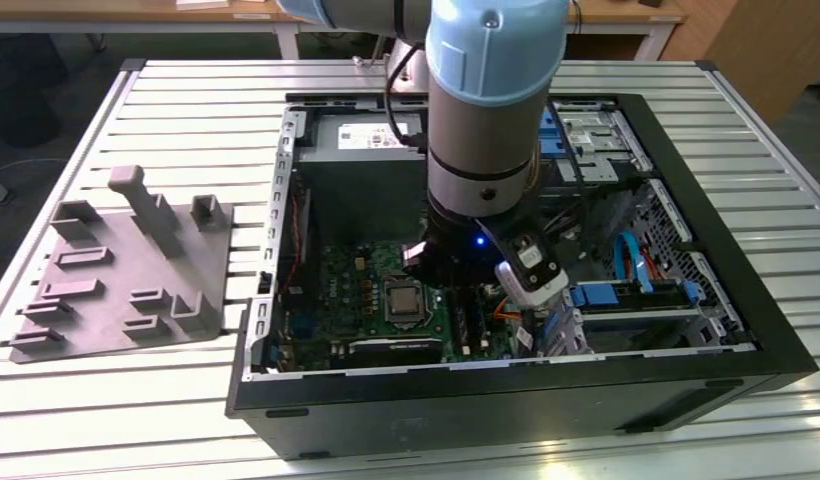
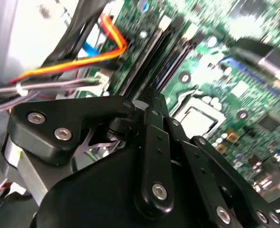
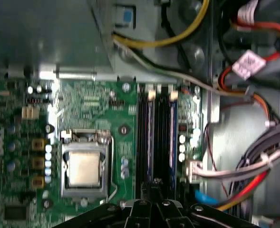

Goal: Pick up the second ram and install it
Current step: 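Press down the second ram until it locks into place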

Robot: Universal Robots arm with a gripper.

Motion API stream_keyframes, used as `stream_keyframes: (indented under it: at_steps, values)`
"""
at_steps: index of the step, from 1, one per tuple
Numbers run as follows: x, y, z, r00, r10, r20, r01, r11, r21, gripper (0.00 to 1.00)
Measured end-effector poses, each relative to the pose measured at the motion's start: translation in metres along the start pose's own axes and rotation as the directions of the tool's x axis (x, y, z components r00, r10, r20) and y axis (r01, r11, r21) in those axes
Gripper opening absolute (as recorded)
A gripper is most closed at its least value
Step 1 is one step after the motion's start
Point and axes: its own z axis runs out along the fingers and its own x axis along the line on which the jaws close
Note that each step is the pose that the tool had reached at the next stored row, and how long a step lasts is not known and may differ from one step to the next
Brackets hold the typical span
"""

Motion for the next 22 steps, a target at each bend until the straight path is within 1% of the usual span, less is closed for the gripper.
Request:
stream_keyframes:
  at_steps: [3, 6, 11, 13, 14, 16, 18, 19, 21, 22]
  values:
    - [0.0001, -0.005, 0.0003, 1.0, -0.001, 0.0, 0.001, 1.0, 0.0097, 0.1]
    - [0.0002, -0.0073, 0.0017, 1.0, -0.001, -0.0002, 0.001, 0.9999, 0.0146, 0.1]
    - [0.0004, -0.0084, 0.0045, 1.0, -0.001, -0.0006, 0.001, 0.9997, 0.0225, 0.1]
    - [0.0003, -0.0085, 0.0046, 1.0, -0.002, -0.0005, 0.002, 0.9997, 0.0231, 0.1]
    - [0.0003, -0.0084, 0.004, 1.0, -0.002, -0.0004, 0.002, 0.9997, 0.0226, 0.1]
    - [0.0, -0.008, 0.0005, 1.0, -0.001, 0.0004, 0.001, 0.9998, 0.0198, 0.1]
    - [-0.0004, -0.0083, -0.0069, 1.0, -0.002, -0.0005, 0.002, 0.9997, 0.0228, 0.1]
    - [-0.0006, -0.0081, -0.0092, 1.0, -0.002, -0.0004, 0.002, 0.9997, 0.0224, 0.1]
    - [-0.0007, -0.006, -0.0107, 1.0, -0.002, -0.0004, 0.002, 0.9997, 0.0227, 0.1]
    - [-0.0009, -0.0034, -0.0107, 1.0, -0.002, -0.0004, 0.002, 0.9997, 0.0234, 0.1]
